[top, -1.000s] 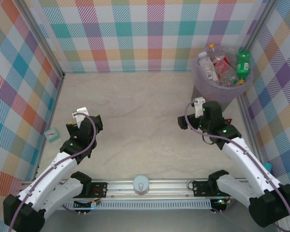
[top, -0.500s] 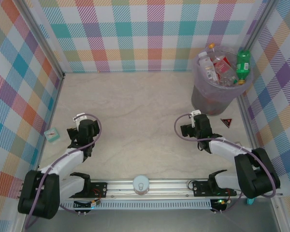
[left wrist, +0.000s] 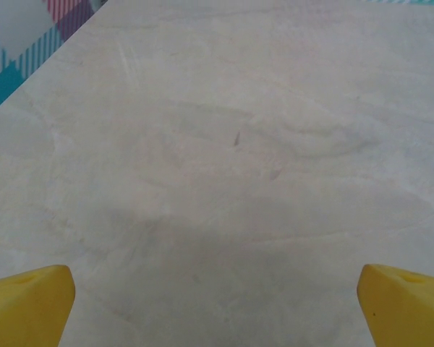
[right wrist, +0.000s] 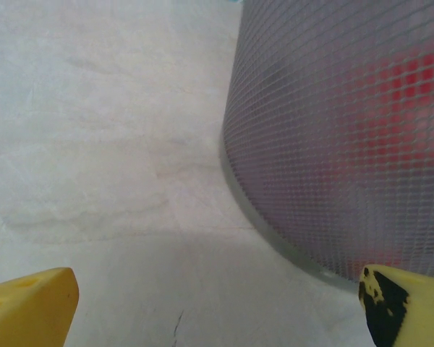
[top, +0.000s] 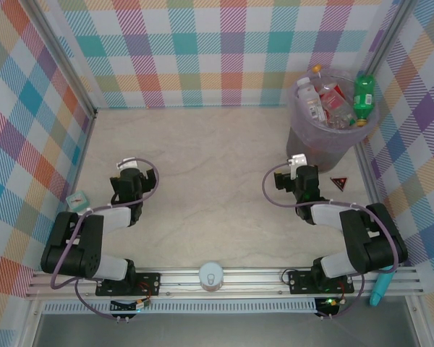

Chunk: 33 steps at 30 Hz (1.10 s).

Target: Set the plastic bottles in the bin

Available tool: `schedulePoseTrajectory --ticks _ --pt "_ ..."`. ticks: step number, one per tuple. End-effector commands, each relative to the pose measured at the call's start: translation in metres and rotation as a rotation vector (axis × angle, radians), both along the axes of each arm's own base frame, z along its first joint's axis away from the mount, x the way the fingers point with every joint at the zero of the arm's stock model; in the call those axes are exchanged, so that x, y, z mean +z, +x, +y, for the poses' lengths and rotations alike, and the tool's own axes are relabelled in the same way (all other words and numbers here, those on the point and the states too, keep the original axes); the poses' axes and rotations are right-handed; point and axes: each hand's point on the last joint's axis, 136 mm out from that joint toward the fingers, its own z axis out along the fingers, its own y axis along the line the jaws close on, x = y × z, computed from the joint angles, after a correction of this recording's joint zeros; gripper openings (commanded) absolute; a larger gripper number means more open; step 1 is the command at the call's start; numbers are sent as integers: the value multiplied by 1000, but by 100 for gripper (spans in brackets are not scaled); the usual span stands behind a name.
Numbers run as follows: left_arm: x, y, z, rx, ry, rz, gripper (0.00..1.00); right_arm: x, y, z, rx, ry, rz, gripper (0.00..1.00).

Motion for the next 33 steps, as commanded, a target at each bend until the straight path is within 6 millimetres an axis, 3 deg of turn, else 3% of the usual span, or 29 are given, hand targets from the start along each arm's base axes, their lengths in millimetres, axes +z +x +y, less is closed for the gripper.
schedulePoseTrajectory --ticks 1,11,15,33 --pt "15 15 -7 -41 -27 -110 100 20 16 -7 -14 25 -98 99" --pt "-7 22 -18 -105 -23 -88 100 19 14 -23 -40 145 -116 99" --pt "-7 22 -18 -103 -23 -90 100 4 14 -27 -18 193 -118 99" --pt "-7 22 -17 -101 -23 -89 100 3 19 -31 -2 255 -61 99"
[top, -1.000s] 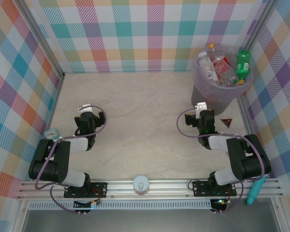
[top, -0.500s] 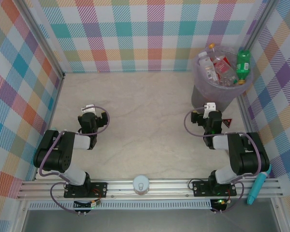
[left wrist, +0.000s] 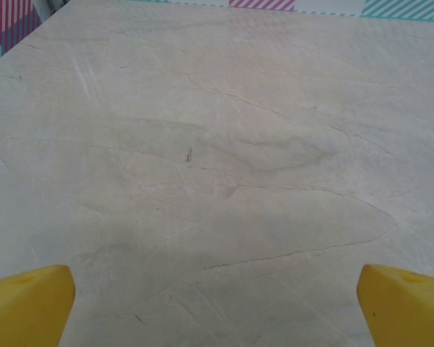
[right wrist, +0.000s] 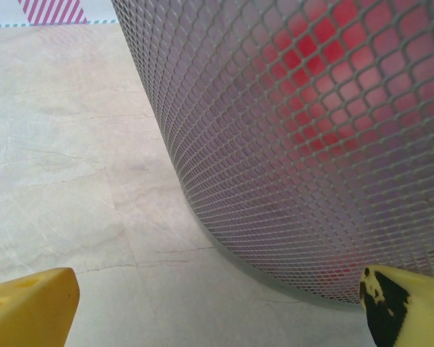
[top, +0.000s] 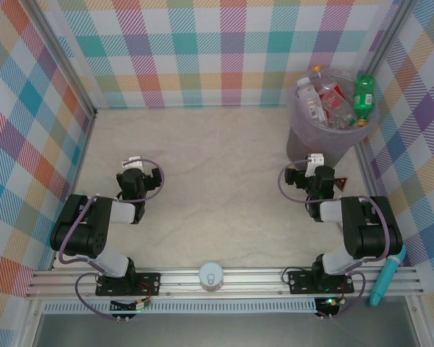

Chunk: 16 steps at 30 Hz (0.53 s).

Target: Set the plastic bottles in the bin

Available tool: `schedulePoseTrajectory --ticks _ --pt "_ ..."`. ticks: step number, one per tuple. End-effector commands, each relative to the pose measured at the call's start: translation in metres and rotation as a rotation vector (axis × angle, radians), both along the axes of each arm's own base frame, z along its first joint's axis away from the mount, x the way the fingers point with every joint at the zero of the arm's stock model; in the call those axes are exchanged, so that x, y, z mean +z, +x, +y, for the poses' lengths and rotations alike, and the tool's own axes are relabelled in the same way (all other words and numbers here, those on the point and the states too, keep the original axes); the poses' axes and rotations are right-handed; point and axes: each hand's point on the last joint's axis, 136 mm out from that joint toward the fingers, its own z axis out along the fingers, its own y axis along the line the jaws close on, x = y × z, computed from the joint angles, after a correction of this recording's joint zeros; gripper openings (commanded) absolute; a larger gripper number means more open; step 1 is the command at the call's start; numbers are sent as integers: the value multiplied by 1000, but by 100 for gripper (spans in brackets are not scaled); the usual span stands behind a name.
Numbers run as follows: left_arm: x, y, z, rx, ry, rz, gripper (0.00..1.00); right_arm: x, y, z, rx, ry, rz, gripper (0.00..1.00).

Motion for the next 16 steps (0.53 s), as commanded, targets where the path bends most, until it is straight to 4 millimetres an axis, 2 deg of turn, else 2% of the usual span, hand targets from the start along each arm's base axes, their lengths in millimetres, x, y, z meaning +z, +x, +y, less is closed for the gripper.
schedulePoseTrajectory --ticks 1,16 --pt "7 2 -1 -14 0 -39 100 10 6 3 19 33 -23 99" --pt "7 2 -1 -15 1 -38 100 9 7 2 24 40 -19 99"
